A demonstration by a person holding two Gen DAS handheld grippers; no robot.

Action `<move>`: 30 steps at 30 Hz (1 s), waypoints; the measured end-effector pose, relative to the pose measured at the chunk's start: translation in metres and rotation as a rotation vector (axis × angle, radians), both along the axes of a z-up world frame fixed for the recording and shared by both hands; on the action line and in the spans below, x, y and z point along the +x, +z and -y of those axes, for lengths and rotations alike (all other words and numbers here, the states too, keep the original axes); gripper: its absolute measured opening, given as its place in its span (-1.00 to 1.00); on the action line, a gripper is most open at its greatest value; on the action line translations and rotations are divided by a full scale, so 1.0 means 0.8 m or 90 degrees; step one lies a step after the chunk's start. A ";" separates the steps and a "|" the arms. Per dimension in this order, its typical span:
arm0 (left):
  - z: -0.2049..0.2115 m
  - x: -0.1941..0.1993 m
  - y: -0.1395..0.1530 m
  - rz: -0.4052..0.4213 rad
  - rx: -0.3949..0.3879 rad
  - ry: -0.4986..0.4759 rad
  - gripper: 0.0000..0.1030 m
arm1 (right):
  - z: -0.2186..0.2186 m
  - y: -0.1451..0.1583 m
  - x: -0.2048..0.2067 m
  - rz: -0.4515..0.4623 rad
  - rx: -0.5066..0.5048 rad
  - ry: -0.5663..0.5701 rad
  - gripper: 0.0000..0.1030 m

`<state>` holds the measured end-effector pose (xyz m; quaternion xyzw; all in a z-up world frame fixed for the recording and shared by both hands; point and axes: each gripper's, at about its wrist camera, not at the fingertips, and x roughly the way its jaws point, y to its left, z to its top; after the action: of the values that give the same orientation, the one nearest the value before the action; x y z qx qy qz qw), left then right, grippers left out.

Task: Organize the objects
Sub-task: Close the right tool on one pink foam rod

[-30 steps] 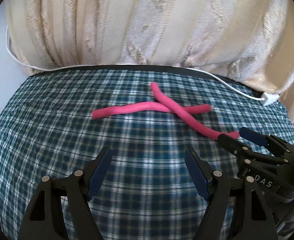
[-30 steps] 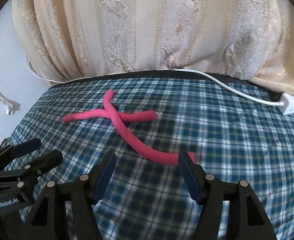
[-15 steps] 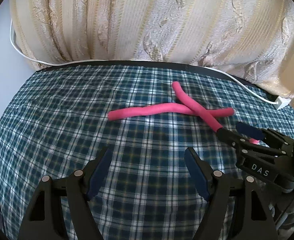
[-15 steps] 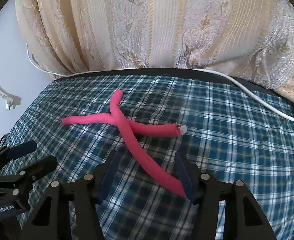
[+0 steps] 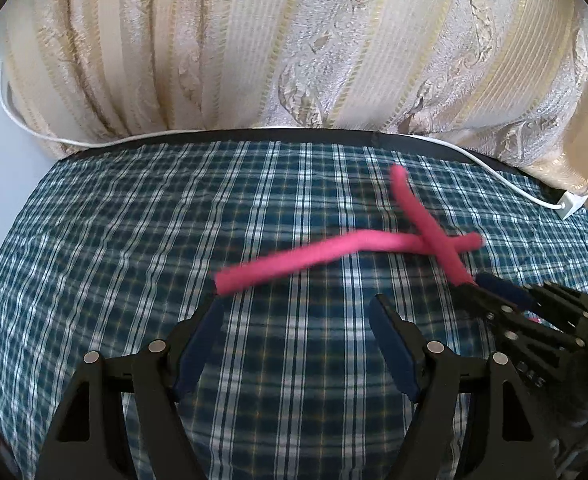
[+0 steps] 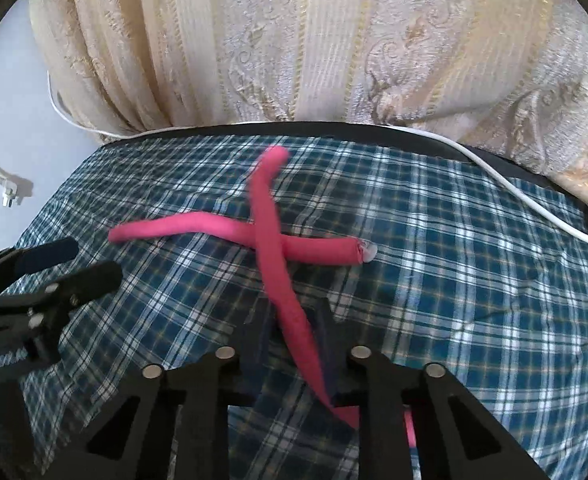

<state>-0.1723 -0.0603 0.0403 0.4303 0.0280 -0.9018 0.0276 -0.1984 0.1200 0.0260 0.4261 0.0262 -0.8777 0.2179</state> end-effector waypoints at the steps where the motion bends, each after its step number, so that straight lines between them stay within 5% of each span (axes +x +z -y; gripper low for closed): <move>1: 0.001 -0.004 0.000 0.001 0.001 -0.003 0.48 | -0.006 0.001 0.001 -0.001 -0.003 -0.007 -0.60; 18: -0.010 -0.082 -0.021 0.024 0.002 -0.095 0.48 | -0.052 -0.002 0.044 0.014 -0.017 -0.046 -0.62; 30: -0.032 -0.069 -0.033 0.051 0.008 -0.145 0.48 | -0.063 -0.001 0.061 0.019 -0.027 -0.061 -0.62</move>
<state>-0.2274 -0.0345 0.0138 0.4669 -0.0164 -0.8808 -0.0769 -0.1496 0.1706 0.0252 0.4352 -0.0159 -0.8809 0.1851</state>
